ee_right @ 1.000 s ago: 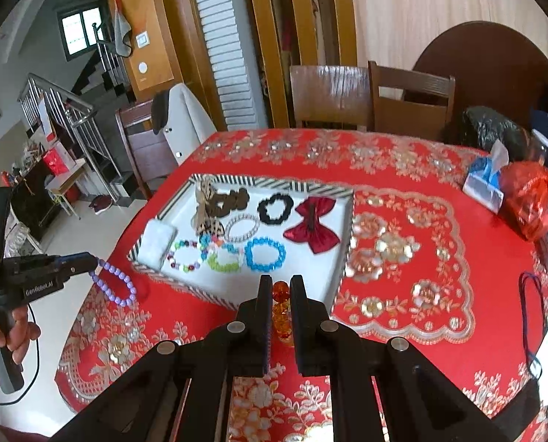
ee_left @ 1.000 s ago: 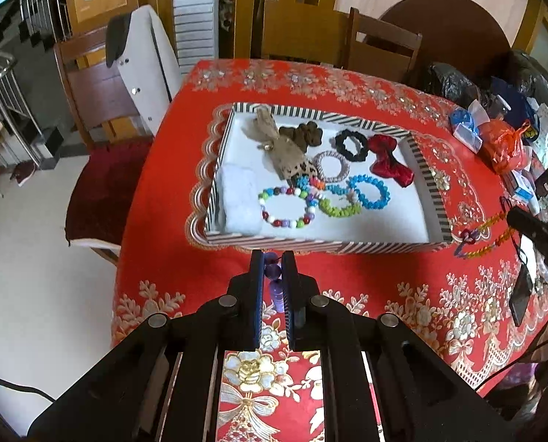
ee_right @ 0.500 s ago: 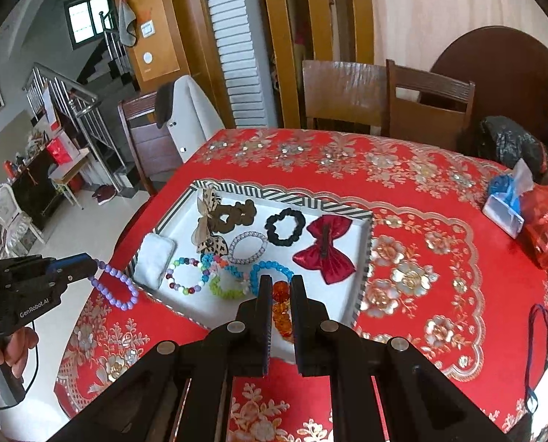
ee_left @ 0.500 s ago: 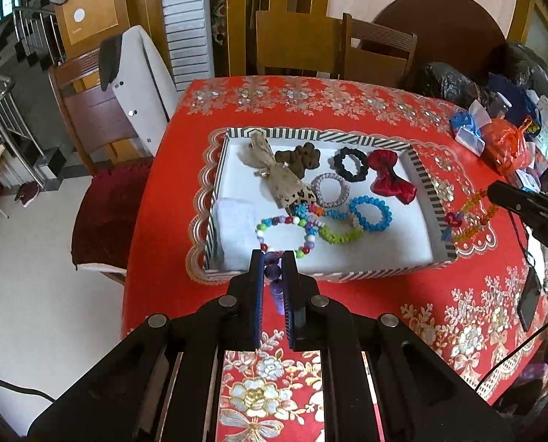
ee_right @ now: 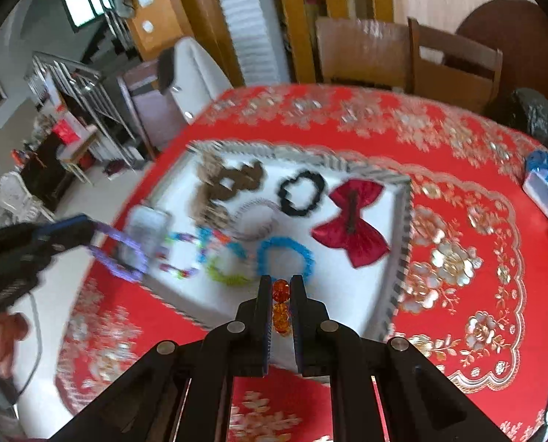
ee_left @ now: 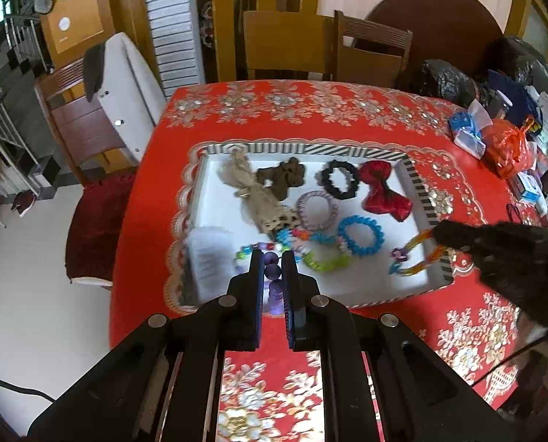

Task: Organize jewelry
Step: 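Carry purple and orange bracelets into the striped tray and open both grippers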

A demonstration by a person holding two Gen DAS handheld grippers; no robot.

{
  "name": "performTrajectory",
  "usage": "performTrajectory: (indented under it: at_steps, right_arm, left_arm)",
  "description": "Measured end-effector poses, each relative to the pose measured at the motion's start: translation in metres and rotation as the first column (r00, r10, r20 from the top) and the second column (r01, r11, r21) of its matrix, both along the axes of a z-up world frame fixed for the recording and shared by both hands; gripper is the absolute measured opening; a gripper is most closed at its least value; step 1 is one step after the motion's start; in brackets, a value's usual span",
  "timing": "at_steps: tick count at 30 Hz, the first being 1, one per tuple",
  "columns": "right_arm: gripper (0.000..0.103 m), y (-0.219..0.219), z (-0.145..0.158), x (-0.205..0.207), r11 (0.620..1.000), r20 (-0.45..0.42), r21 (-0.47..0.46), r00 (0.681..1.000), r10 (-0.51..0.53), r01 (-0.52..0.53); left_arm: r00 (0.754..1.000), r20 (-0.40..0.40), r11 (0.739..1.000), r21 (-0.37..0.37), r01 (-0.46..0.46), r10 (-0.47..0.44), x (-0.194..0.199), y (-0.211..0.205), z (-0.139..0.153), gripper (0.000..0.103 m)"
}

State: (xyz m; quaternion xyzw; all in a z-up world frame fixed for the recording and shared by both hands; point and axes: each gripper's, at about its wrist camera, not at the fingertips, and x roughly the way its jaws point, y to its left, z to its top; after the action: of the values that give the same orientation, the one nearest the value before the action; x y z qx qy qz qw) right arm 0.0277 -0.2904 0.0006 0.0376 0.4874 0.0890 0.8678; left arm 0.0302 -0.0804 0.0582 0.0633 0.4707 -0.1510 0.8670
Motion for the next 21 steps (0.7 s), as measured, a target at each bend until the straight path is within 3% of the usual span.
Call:
performTrajectory:
  at_steps: [8,14,21]
  right_arm:
    - [0.009,-0.029,-0.025,0.035,0.992,-0.043,-0.118,0.998,-0.051,0.046]
    - [0.009,-0.034,-0.036,0.048,0.991,-0.055,-0.128,0.997,-0.05,0.043]
    - [0.009,-0.032,-0.046,0.052,0.992,-0.066,-0.126,0.998,-0.025,0.016]
  left_arm:
    - [0.995,-0.071,0.995,-0.066,0.071,-0.076,0.007,-0.049,-0.006,0.008]
    - [0.967,-0.225,0.977,-0.2,0.071,-0.116,0.022,-0.073,-0.034,0.008]
    - [0.944,-0.329,0.992,-0.122,-0.024,-0.018,0.039,-0.053,-0.09,0.008]
